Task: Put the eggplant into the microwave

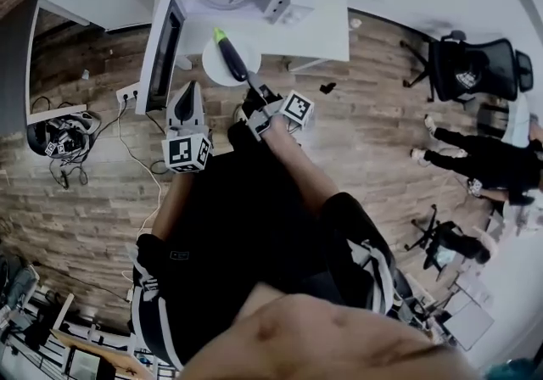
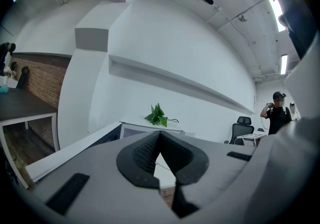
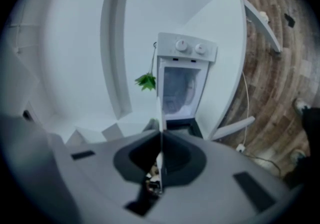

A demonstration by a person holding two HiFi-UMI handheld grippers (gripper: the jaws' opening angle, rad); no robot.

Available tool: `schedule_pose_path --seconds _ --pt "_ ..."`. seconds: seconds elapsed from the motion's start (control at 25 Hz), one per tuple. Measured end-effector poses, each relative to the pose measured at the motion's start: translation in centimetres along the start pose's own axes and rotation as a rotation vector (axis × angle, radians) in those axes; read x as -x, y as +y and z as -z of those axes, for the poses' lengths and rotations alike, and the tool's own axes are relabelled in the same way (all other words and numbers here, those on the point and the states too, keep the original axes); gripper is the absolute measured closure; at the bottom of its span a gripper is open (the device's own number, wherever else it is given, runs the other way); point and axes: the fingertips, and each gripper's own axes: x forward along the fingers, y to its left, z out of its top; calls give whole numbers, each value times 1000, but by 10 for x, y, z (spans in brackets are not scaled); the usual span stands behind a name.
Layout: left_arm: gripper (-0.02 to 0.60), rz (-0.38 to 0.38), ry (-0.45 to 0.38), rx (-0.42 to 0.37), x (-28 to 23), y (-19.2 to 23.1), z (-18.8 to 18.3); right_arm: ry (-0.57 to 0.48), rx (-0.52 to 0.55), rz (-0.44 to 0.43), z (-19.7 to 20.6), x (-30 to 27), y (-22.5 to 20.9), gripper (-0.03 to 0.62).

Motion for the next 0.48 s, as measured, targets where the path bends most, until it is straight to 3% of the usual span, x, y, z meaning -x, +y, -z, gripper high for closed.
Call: schedule_pose_path --seconds 0.48 --pt "549 -62 2 0 -34 -13 -4 74 -26 2 -37 -27 -3 556"
